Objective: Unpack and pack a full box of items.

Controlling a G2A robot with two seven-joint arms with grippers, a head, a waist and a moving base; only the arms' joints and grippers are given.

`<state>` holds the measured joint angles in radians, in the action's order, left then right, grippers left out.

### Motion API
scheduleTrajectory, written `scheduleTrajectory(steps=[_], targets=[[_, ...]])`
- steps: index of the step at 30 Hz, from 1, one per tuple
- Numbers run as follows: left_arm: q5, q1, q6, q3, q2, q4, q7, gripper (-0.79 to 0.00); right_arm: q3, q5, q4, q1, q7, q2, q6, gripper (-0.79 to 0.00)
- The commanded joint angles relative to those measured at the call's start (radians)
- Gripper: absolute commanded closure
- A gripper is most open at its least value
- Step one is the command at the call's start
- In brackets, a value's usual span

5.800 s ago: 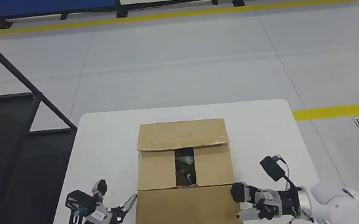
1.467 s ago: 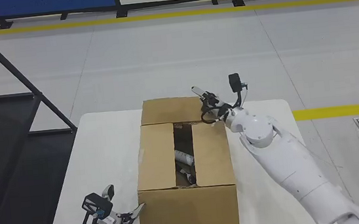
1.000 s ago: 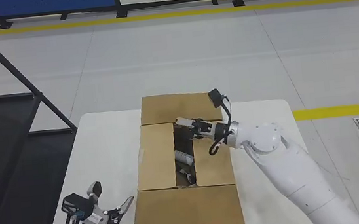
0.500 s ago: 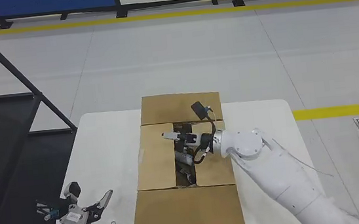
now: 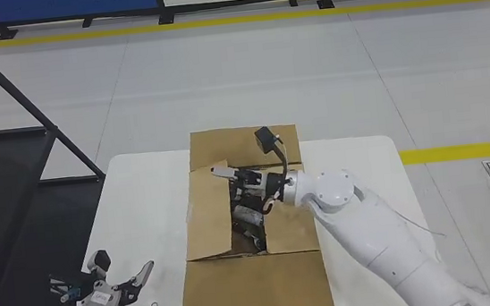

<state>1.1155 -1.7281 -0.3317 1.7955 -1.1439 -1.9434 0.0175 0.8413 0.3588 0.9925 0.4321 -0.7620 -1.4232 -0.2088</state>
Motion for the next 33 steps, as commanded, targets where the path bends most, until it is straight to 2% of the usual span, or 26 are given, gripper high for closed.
scheduleTrajectory(steps=[1, 9, 23, 33], targets=[[-0.001, 0.001, 0.003, 0.0, -0.001, 0.0, 0.003, -0.785, 0.002, 0.018, 0.015, -0.003, 0.005, -0.005, -0.002, -0.785], [-0.029, 0.001, 0.012, 0.015, -0.002, 0.011, 0.005, -0.785, -0.029, 0.049, 0.026, -0.035, 0.071, -0.042, 0.01, -0.785], [-0.033, 0.009, 0.02, 0.023, -0.002, 0.001, 0.0, -0.785, -0.036, 0.044, 0.054, -0.016, 0.091, -0.05, 0.002, -0.785], [-0.148, -0.017, 0.001, 0.101, -0.004, -0.015, 0.022, -0.785, -0.174, -0.014, -0.048, -0.115, 0.212, -0.142, 0.021, -0.785]])
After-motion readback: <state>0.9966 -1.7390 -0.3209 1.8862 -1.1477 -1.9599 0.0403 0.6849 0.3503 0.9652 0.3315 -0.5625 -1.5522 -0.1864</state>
